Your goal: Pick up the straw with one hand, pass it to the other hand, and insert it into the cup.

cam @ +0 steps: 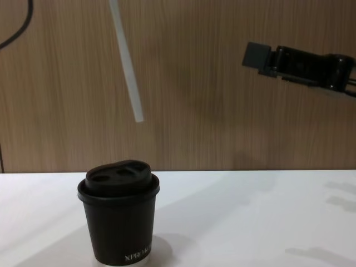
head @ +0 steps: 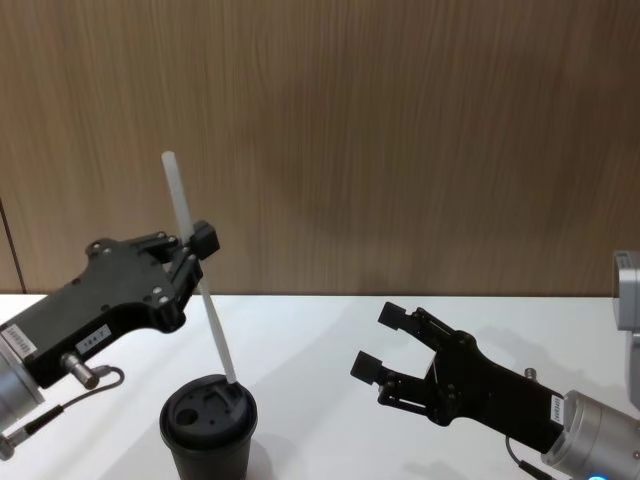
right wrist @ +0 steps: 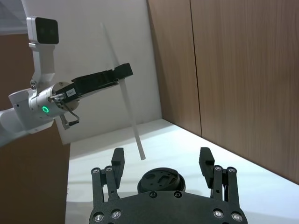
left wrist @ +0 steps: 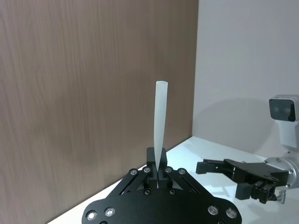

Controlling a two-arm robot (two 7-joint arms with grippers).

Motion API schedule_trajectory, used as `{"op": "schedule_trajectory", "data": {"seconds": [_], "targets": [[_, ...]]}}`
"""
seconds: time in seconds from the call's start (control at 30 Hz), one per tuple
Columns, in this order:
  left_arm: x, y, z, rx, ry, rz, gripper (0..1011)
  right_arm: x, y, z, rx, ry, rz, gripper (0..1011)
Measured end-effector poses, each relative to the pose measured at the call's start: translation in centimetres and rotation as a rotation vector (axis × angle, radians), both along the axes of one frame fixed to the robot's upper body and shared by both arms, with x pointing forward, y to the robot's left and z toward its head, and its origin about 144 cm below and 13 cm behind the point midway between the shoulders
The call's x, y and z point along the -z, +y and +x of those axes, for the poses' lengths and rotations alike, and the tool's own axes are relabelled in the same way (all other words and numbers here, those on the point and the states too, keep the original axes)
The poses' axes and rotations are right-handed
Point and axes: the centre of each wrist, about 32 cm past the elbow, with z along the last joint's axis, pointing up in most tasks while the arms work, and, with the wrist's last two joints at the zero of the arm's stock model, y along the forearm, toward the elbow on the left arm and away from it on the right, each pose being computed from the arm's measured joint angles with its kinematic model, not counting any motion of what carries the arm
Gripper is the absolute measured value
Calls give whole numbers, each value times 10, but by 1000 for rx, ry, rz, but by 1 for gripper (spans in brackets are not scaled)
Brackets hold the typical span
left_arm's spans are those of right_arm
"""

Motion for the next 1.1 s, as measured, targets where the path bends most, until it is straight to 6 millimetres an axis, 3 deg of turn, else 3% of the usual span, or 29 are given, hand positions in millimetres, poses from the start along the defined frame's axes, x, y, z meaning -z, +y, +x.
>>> {"op": "schedule_trajectory", "data": {"seconds": [0.53, 1.1], "targets": [[-2, 11, -14, -67, 53, 48, 6, 0, 0, 0, 0, 0, 0, 1001], [9, 23, -20, -127, 105, 47, 5, 0, 0, 0, 0, 0, 0, 1001]]}}
